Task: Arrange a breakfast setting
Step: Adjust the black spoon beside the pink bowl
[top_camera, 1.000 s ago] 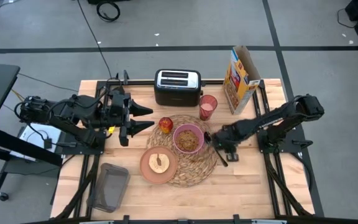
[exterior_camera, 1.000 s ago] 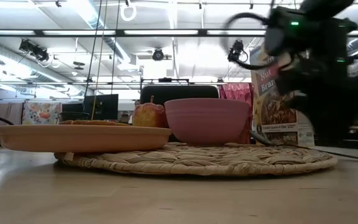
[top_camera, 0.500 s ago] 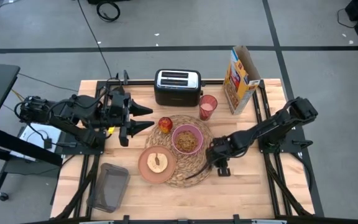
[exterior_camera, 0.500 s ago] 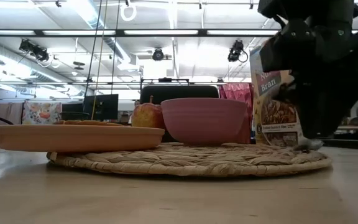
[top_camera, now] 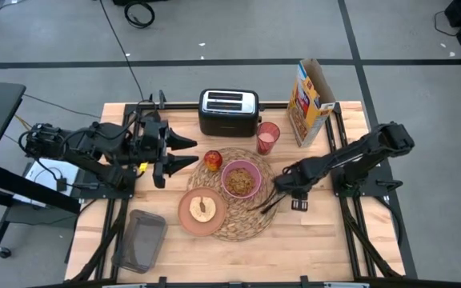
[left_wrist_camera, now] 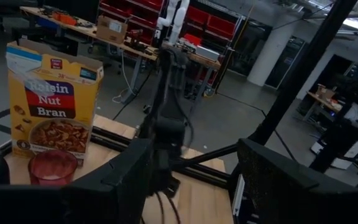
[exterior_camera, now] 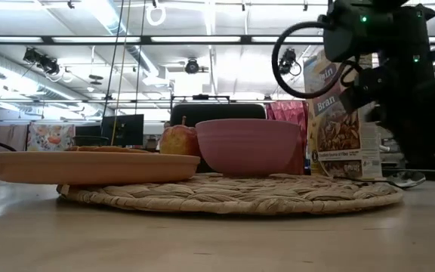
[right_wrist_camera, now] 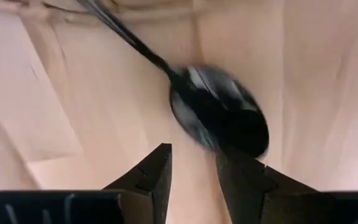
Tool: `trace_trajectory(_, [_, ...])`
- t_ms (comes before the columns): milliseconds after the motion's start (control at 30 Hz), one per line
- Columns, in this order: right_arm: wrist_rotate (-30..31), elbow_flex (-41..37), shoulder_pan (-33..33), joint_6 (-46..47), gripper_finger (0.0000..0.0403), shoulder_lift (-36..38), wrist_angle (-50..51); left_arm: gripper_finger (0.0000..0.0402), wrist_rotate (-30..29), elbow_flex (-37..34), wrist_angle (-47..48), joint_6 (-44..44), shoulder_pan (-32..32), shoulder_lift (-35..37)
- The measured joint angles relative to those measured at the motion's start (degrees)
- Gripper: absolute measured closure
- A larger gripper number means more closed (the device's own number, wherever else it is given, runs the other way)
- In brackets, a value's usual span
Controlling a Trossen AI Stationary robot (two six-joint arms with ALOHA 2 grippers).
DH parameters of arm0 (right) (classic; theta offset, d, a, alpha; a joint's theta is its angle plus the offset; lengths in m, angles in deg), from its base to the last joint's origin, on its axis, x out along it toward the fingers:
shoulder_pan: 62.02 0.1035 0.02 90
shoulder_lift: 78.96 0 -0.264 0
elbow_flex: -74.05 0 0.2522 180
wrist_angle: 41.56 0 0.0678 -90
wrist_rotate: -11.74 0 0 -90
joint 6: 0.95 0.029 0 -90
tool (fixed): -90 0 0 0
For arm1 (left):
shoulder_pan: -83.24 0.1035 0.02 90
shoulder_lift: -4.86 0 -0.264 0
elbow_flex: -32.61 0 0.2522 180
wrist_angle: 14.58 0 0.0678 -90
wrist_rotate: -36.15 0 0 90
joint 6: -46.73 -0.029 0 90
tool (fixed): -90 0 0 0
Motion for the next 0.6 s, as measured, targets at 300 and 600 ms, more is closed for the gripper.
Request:
trace_trajectory(300, [-7.9,-10.5,-9.1,17.4,0.0239,14.6,-1.6,0.0159,0.0,0.0,0.0,0.7,-1.5,0.0])
trace_trajectory(600, [-14.4,-24.4,-16.7,27.0,0.0236,24.6,-21.0,0.0159,0.0,0.0,0.0,0.5,-1.5,0.0])
